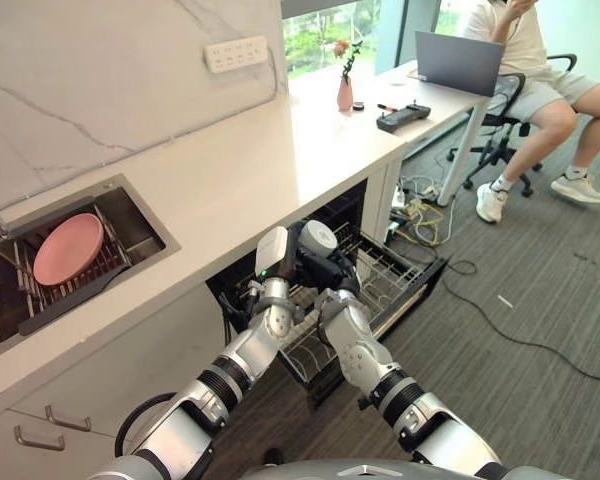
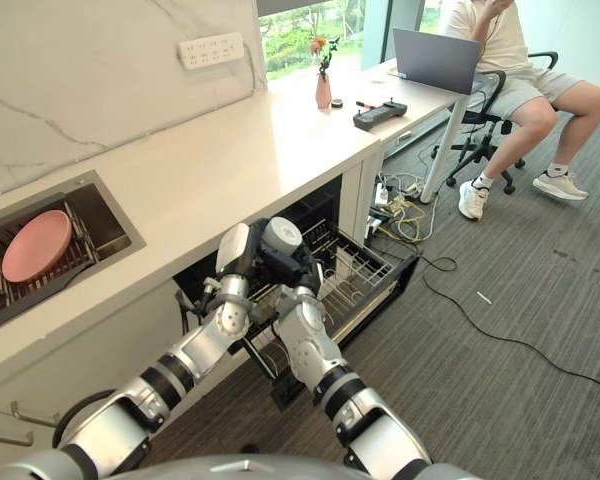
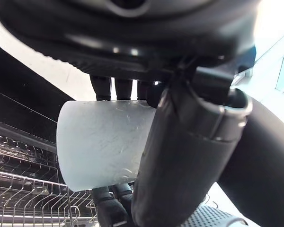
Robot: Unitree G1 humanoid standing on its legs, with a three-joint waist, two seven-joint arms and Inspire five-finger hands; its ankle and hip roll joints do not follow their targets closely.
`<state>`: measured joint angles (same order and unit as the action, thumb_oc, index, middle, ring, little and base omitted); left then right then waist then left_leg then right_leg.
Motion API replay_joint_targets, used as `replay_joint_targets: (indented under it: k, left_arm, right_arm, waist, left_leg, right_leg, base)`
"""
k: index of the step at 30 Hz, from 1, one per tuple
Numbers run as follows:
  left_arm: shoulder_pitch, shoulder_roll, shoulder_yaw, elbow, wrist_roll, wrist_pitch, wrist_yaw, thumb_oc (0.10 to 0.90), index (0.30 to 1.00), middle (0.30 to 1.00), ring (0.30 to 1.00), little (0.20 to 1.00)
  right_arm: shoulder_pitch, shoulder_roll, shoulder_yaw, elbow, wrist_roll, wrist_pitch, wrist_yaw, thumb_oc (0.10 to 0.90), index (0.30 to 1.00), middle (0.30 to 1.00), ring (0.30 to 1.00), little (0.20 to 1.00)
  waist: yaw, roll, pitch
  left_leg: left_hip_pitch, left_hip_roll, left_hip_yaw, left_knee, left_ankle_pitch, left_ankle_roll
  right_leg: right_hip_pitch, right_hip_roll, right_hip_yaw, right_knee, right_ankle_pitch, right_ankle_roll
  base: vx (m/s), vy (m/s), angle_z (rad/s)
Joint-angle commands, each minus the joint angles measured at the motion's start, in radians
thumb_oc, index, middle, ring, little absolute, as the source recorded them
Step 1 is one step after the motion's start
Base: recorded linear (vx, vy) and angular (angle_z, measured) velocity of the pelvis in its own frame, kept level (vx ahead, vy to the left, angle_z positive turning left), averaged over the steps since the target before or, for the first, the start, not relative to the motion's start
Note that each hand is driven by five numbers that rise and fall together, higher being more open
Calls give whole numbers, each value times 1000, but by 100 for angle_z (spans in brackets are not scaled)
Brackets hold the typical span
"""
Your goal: Place the dishes in the dishwasher.
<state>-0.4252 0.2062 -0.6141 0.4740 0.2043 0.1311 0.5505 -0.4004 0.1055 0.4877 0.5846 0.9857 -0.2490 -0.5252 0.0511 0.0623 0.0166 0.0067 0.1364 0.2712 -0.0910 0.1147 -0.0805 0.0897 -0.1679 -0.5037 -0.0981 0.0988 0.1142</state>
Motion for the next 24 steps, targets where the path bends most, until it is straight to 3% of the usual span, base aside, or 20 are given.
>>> replay_joint_targets:
  k: [1,2,12,21,23,24]
  left_arm:
    - [-215,-72,-132,-53,10,-171,5,400,300,300,300,300]
    - [-213,-71,-133,-61,3,-175,3,400,300,300,300,300]
    - [-197,-78,-138,-80,-55,-202,-28,400,300,300,300,300]
    - [-191,-88,-153,-76,-97,-203,-47,400,300,300,300,300]
    - [-193,-87,-159,-69,-101,-198,-53,566,549,549,549,549]
    - [-192,-86,-161,-63,-103,-194,-57,800,900,900,900,900]
  right_arm:
    - [-237,98,-68,49,-22,-42,62,483,425,425,425,425]
    - [-238,94,-66,48,-24,-41,70,400,300,300,300,300]
    - [-249,56,-66,46,-65,-41,115,400,300,300,300,300]
    - [-260,57,-103,17,-41,-87,95,400,300,300,300,300]
    - [-266,57,-119,-4,-45,-108,67,400,300,300,300,300]
    - [-269,55,-127,-11,-50,-113,52,400,300,300,300,300]
  waist:
    - [38,-34,-12]
    - [39,-34,-12]
    - [43,-37,-9]
    - [42,-36,-8]
    - [41,-34,-9]
    - [40,-33,-9]
  left_leg:
    - [19,-37,15,13,-105,-4]
    - [19,-38,15,13,-105,-4]
    - [21,-37,8,13,-106,-3]
    - [20,-37,2,13,-106,-3]
    - [21,-36,2,13,-106,-3]
    - [21,-36,1,13,-106,-3]
  right_leg:
    - [30,-17,-22,15,-119,49]
    - [30,-17,-23,16,-119,49]
    - [32,-15,-27,15,-122,47]
    - [32,-12,-27,15,-124,46]
    - [34,-12,-30,16,-126,46]
    - [35,-11,-31,16,-126,45]
  base:
    - [2,7,6]
    - [-1,4,6]
    - [1,0,2]
    - [0,0,0]
    - [0,0,0]
    - [0,0,0]
